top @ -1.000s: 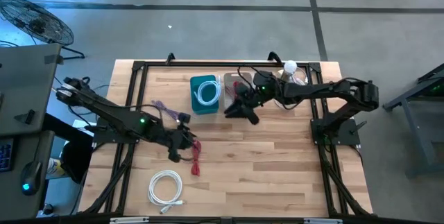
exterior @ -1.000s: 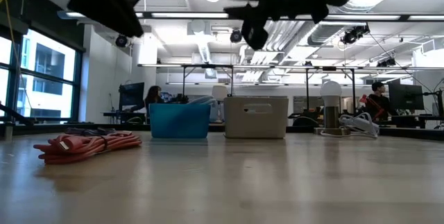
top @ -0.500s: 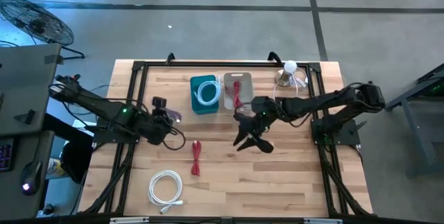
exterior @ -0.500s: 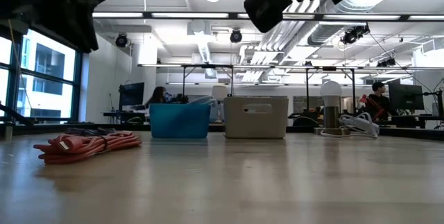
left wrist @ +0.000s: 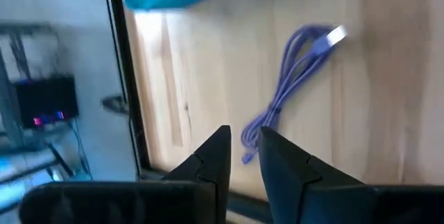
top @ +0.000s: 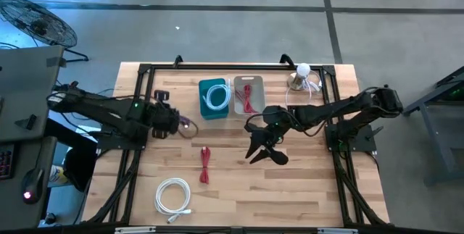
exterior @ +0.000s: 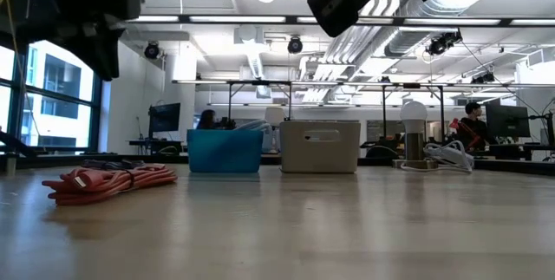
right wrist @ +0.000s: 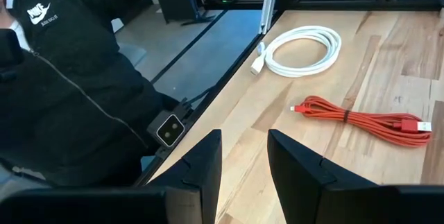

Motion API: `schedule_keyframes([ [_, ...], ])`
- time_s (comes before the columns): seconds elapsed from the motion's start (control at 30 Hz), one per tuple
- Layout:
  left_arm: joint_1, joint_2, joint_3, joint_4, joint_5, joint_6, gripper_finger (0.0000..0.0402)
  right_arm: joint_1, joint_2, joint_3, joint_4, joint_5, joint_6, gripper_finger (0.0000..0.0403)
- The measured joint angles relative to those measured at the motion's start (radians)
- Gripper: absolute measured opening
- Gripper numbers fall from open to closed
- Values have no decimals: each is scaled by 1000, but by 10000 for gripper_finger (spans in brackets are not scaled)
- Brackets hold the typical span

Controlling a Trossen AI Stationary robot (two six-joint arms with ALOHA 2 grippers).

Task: Pick & Place USB Port
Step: Put the purple charger cable into the gray bin

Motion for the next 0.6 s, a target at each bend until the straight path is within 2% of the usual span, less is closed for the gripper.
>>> schedule_keyframes([
  [0.27,222,0,0,-13,125,198,72,-1,0,0,-1,1,-1,110],
  [0.6,433,0,0,41,393,452,72,-1,1,0,-7,19,-18,110],
])
